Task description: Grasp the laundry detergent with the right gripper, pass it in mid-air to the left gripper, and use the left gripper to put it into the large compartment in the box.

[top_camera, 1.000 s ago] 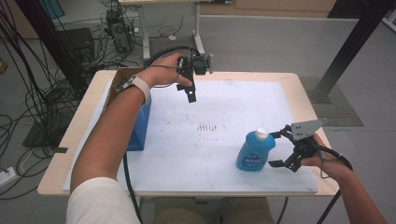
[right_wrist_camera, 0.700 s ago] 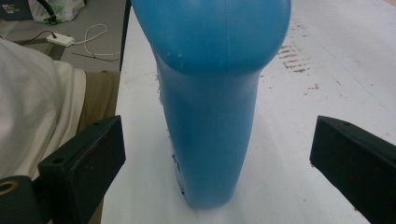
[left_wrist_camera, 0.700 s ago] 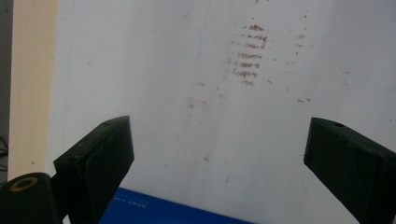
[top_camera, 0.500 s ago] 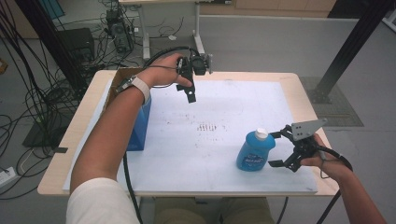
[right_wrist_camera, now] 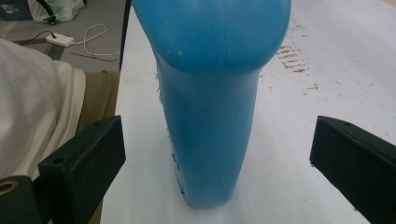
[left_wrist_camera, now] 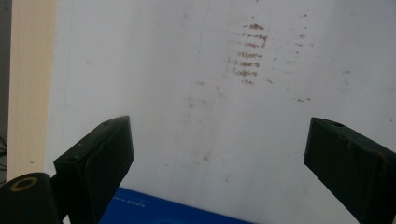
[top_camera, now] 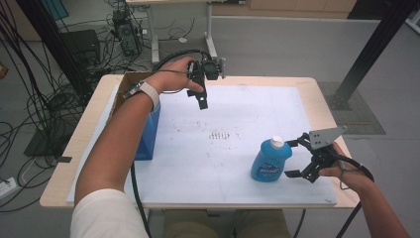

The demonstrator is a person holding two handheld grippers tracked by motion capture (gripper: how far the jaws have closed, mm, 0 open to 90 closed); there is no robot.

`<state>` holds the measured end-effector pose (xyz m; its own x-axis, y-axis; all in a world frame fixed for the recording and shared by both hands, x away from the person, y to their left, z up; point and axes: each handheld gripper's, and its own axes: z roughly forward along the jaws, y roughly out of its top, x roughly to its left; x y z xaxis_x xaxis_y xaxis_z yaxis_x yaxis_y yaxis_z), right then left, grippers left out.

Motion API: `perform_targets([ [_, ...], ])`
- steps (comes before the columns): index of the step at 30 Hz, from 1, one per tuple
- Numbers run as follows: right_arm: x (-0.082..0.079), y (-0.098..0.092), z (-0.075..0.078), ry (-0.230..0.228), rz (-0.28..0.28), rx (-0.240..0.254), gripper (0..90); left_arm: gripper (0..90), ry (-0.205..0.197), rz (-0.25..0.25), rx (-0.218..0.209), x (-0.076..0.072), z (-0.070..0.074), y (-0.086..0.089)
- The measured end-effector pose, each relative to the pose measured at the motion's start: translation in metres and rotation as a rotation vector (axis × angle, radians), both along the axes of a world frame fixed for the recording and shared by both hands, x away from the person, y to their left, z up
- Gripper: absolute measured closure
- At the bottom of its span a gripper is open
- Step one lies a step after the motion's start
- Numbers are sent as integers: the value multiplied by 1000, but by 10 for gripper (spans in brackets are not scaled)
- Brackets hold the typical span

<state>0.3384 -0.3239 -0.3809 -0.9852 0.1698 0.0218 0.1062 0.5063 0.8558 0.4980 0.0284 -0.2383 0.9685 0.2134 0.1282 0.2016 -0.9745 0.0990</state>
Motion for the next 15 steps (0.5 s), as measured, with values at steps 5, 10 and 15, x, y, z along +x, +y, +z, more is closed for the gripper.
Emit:
perform_targets([
  [5,0,0,0,0,1,1,34,88,0,1,-2,0,0,0],
  [10,0,0,0,-3,5,-2,34,88,1,1,-2,0,0,0],
  [15,0,1,0,1,5,-1,36,88,2,0,0,0,-1,0],
])
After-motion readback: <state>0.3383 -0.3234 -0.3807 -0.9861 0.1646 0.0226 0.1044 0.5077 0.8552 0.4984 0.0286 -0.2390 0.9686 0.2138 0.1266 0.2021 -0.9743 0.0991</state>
